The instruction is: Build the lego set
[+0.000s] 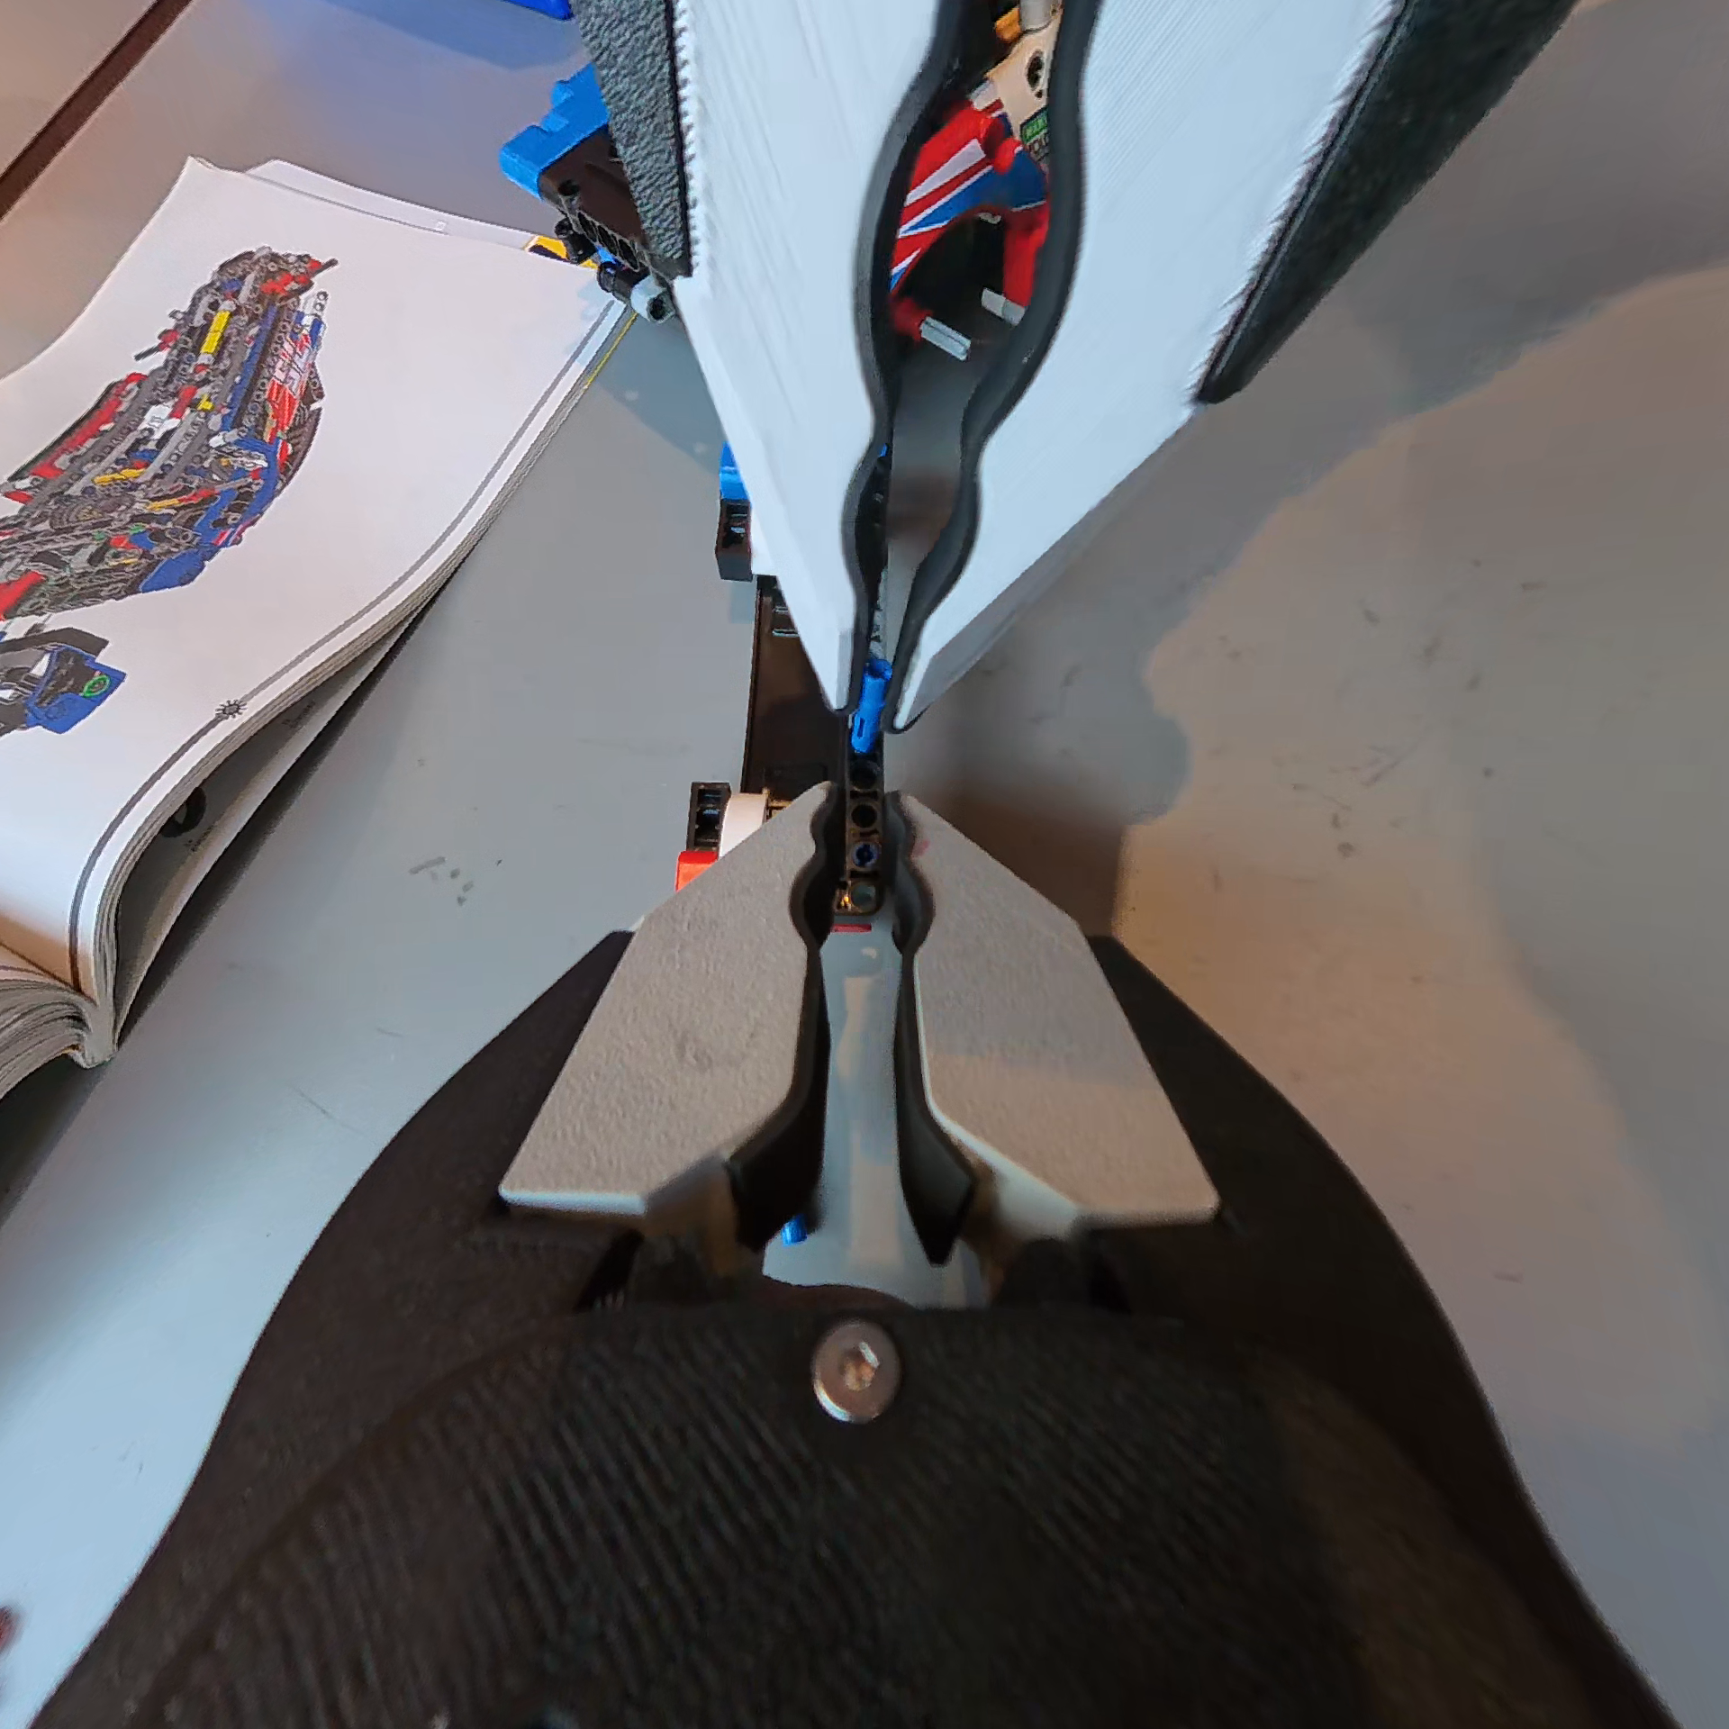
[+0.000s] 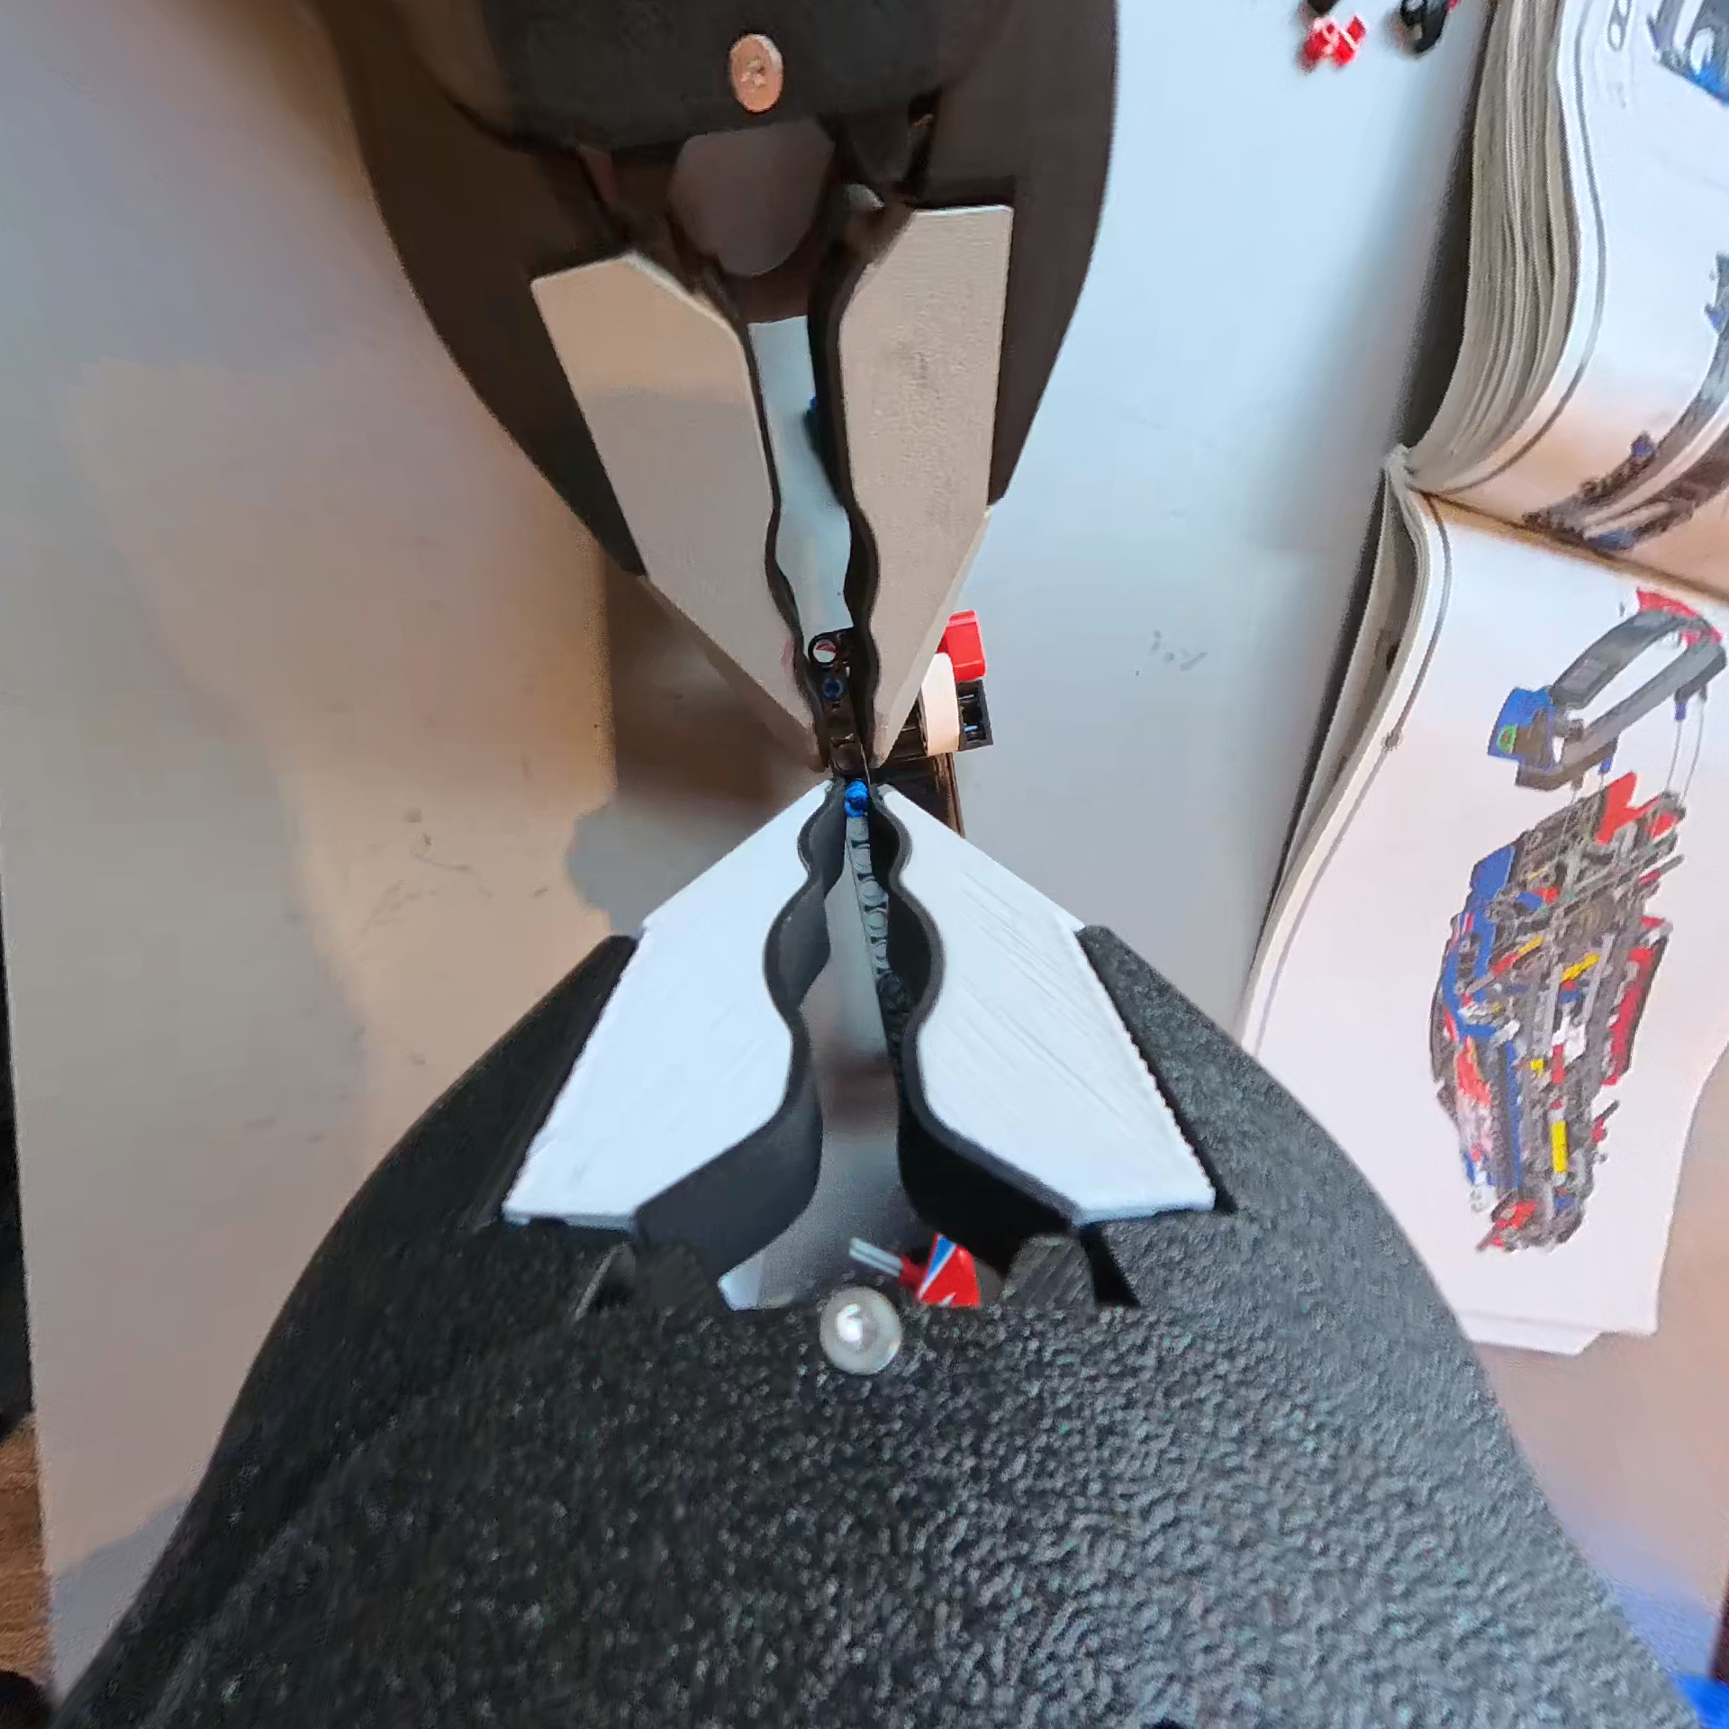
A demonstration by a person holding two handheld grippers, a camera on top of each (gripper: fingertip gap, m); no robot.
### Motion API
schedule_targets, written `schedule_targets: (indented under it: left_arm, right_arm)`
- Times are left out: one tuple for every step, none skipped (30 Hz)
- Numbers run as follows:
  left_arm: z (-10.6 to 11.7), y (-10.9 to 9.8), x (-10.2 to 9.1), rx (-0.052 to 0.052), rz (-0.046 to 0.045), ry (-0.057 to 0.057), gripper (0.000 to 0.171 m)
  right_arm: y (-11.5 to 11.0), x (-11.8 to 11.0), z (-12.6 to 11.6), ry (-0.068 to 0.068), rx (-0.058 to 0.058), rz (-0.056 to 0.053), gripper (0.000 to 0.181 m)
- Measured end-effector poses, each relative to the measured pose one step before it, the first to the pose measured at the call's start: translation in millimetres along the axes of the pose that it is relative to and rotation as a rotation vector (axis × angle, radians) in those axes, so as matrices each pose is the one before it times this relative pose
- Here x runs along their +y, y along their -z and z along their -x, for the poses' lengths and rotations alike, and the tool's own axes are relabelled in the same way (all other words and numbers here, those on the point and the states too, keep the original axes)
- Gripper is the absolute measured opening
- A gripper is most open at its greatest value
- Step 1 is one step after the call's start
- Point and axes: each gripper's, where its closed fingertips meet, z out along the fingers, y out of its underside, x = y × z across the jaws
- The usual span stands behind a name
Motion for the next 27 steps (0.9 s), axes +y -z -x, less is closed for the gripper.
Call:
schedule_targets:
  left_arm:
    - [0.44, 0.06, 0.11, -0.0030, 0.00049, 0.0015, 0.005]
    - [0.63, -0.05, 0.05, -0.0031, 0.00053, 0.0030, 0.005]
    - [0.20, 0.00, 0.04, -0.0004, 0.00013, 0.0012, 0.005]
    - [0.22, 0.02, 0.04, -0.0019, 0.00030, 0.0007, 0.005]
    - [0.44, -0.03, 0.01, -0.0031, 0.00021, 0.0011, 0.005]
    - [0.35, 0.01, 0.06, -0.0017, 0.00031, 0.0016, 0.005]
    - [0.13, 0.05, 0.07, -0.0001, -0.00005, 0.0022, 0.005]
    - [0.22, 0.10, -0.02, -0.0005, -0.00015, 0.0018, 0.005]
    - [0.10, -0.01, -0.01, -0.0008, -0.00009, 0.0002, 0.005]
    - [0.03, -0.05, 0.11, -0.0007, 0.00050, -0.0011, 0.005]
    - [0.32, 0.00, 0.33, -0.0014, 0.00084, -0.0016, 0.005]
    - [-0.06, -0.02, -0.02, -0.0004, 0.00012, -0.0003, 0.005]
    - [-0.03, 0.00, 0.01, 0.0002, 0.00004, 0.0001, 0.005]
    - [0.03, 0.04, 0.05, 0.0012, -0.00021, 0.0010, 0.005]
    - [-0.14, 0.11, 0.01, 0.0016, 0.00034, 0.0008, 0.005]
    - [0.10, -0.05, -0.04, -0.0001, -0.00015, 0.0001, 0.005]
    - [0.02, -0.01, -0.02, 0.0000, -0.00014, -0.0003, 0.005]
    - [0.04, 0.00, 0.03, 0.0015, -0.00022, 0.0015, 0.005]
    - [-0.01, 0.02, -0.13, 0.0016, -0.00077, 0.0022, 0.005]
    - [0.00, 0.02, 0.06, 0.0019, 0.00006, 0.0013, 0.005]
    - [-0.09, 0.00, -0.02, 0.0010, -0.00040, 0.0011, 0.005]
    - [0.05, -0.05, 0.01, 0.0007, 0.00040, 0.0004, 0.005]
    - [-0.04, 0.09, 0.10, 0.0005, 0.00027, 0.0003, 0.005]
    - [-0.02, -0.05, -0.04, 0.0005, -0.00014, 0.0006, 0.005]
    - [0.11, 0.03, 0.03, 0.0001, -0.00002, 0.0001, 0.005]
    - [-0.08, 0.01, 0.02, 0.0004, 0.00013, 0.0003, 0.005]
    - [-0.03, -0.01, 0.00, -0.0004, 0.00025, -0.0007, 0.005]
  right_arm:
    - [-0.21, -0.10, -0.72, -0.0321, 0.0049, 0.0023, 0.004]
    - [-0.22, -0.24, -0.55, -0.0337, 0.0055, -0.0025, 0.004]
    - [-0.16, -0.35, -0.32, -0.0284, 0.0083, -0.0061, 0.004]
    - [-0.15, -0.06, -0.51, -0.0227, 0.0136, -0.0055, 0.004]
    - [0.02, 0.01, -0.60, -0.0177, 0.0166, -0.0048, 0.004]
    - [-0.04, -0.02, -0.22, -0.0227, 0.0136, -0.0073, 0.004]
    - [0.00, -0.02, -0.22, -0.0214, 0.0122, -0.0104, 0.004]
    - [0.14, 0.35, -0.25, -0.0151, 0.0129, -0.0117, 0.004]
    - [0.10, 0.45, -0.07, -0.0160, 0.0119, -0.0107, 0.004]
    - [0.14, 0.25, 0.24, -0.0163, 0.0079, -0.0085, 0.004]
    - [0.37, -0.07, 0.27, -0.0155, 0.0045, -0.0042, 0.004]
    - [-0.03, 0.07, 0.05, -0.0141, 0.0016, -0.0027, 0.005]
    - [0.06, 0.22, -0.10, -0.0018, 0.0003, 0.0021, 0.005]
    - [0.02, -0.19, 0.33, 0.0083, -0.0021, 0.0040, 0.004]
    - [-0.10, -0.18, 0.31, 0.0366, -0.0030, 0.0065, 0.004]
    - [0.04, 0.55, -0.07, 0.0492, -0.0045, 0.0134, 0.004]
    - [0.07, 0.31, -0.07, 0.0320, -0.0133, 0.0142, 0.004]
    - [0.01, 0.09, 0.03, 0.0371, -0.0170, 0.0109, 0.004]
    - [0.00, 0.28, -0.15, 0.0382, -0.0140, 0.0097, 0.004]
    - [-0.03, -0.02, 0.13, 0.0343, -0.0113, 0.0105, 0.004]
    - [0.06, 0.06, -0.06, 0.0443, -0.0030, 0.0130, 0.004]
    - [-0.17, -0.21, 0.25, 0.0453, 0.0010, 0.0109, 0.004]
    - [0.00, 0.04, 0.08, 0.0401, 0.0007, 0.0108, 0.004]
    - [-0.01, 0.27, -0.12, 0.0315, -0.0021, 0.0078, 0.004]
    - [0.02, 0.29, 0.14, 0.0212, -0.0052, 0.0043, 0.004]
    - [-0.02, 0.32, 0.27, 0.0246, -0.0035, 0.0018, 0.004]
    - [0.00, 0.31, 0.14, 0.0333, 0.0001, 0.0026, 0.004]
